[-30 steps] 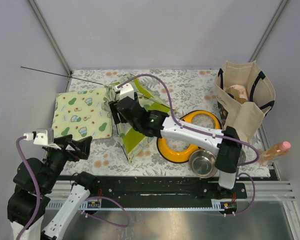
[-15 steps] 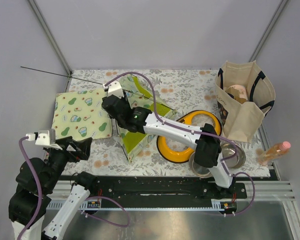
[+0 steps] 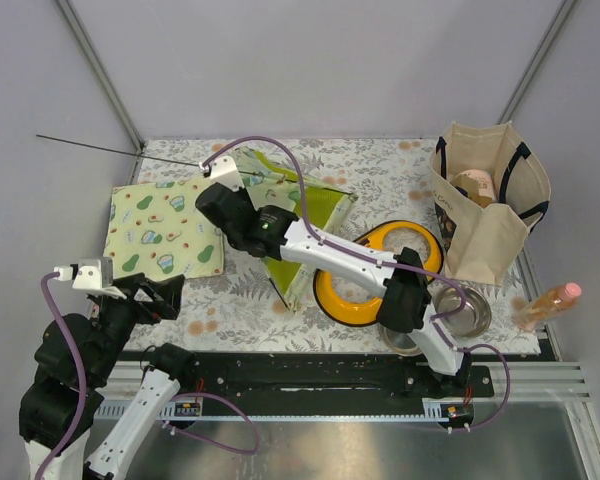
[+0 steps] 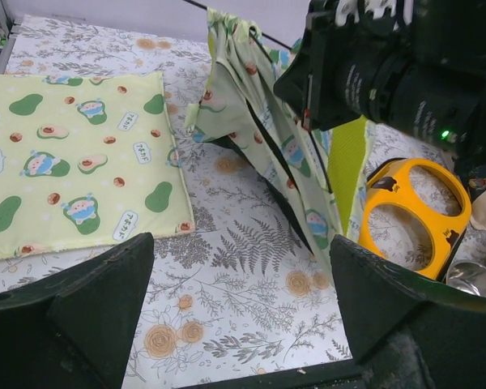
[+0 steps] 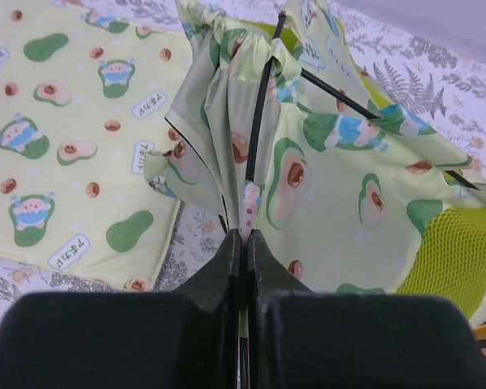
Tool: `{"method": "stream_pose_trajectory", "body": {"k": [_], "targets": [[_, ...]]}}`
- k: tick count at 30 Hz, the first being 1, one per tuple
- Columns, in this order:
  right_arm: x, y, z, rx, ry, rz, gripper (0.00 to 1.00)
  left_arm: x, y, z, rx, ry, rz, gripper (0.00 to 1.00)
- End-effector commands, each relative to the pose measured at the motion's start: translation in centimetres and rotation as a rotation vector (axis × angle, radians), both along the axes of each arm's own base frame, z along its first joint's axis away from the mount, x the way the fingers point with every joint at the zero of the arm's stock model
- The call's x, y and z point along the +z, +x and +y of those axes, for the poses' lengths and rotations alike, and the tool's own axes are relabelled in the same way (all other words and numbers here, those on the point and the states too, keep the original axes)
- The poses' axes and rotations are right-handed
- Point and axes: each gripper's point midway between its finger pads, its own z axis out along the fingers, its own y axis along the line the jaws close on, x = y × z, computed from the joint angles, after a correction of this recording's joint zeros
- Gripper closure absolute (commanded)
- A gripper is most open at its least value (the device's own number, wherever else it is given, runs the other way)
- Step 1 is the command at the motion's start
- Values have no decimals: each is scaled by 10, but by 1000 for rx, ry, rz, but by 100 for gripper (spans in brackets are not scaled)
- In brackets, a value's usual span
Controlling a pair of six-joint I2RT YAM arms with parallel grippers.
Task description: Set up the pet tent
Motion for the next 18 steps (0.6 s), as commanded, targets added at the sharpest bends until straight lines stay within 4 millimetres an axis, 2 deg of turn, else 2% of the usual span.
{"method": "stream_pose_trajectory", "body": {"k": [1,4,7,9,14,18], "targets": [[89,-5,1,41,116,-127,100,12,-3,5,12,4,-42,7],[124,-8,-7,80,130,-192,100,14,-6,4,1,7,-51,7],[148,-12,-16,153,85,-271,100,17,-12,-3,-53,15,-69,7],[155,-18,-21,207,51,-306,100,19,-16,-7,-90,25,-84,7],[148,-28,-45,279,-5,-322,100,31,-25,-9,-123,21,-127,7],[127,-31,-72,292,-23,-314,100,39,-28,-11,-136,14,-140,7]]}}
